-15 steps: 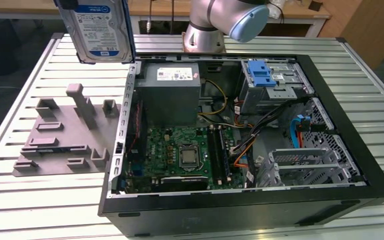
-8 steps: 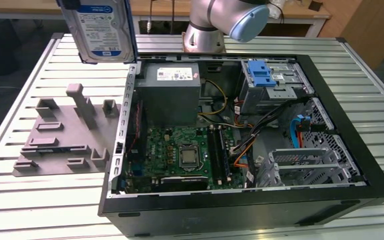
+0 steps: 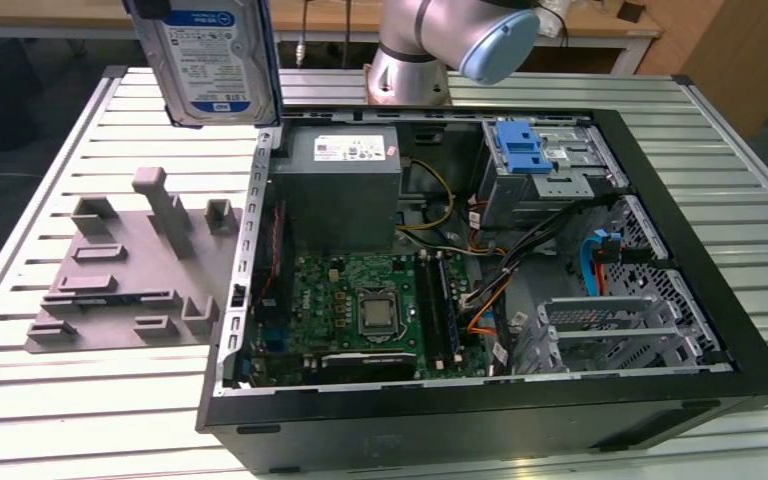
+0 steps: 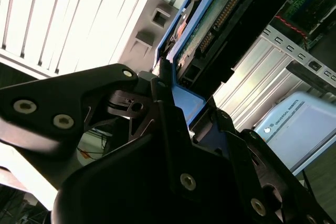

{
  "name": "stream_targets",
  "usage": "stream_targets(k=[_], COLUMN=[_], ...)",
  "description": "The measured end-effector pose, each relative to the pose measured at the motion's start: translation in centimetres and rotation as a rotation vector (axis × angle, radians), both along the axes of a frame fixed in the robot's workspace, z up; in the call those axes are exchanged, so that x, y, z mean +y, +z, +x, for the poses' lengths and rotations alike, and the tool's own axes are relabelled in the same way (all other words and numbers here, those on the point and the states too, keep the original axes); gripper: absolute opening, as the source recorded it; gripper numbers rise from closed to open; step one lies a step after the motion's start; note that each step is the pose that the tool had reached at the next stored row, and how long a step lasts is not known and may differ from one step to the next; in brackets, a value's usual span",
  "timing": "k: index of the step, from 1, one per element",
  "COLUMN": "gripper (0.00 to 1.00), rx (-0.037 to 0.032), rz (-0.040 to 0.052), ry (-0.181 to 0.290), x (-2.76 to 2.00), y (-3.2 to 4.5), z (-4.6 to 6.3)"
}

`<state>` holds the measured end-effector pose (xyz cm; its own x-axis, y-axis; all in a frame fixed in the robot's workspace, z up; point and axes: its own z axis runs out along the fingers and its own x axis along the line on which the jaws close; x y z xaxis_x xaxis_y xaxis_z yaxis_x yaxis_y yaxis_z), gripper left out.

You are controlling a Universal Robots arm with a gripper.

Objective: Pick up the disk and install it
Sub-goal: 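Pick up the disk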

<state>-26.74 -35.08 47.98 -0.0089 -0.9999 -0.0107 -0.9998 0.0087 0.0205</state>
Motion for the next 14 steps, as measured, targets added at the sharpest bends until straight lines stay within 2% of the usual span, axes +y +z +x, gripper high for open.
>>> stream_targets(k=[9, 11, 14], gripper=[0.36, 0.36, 0.36], rx=[0.0, 0.0001, 0.0], rz=[0.0, 0.0, 0.0], ry=[0.0, 0.0, 0.0], x=[-0.09, -0.25, -0.74], y=[0.0, 0.01, 0.0], z=[0.77, 0.83, 0.88])
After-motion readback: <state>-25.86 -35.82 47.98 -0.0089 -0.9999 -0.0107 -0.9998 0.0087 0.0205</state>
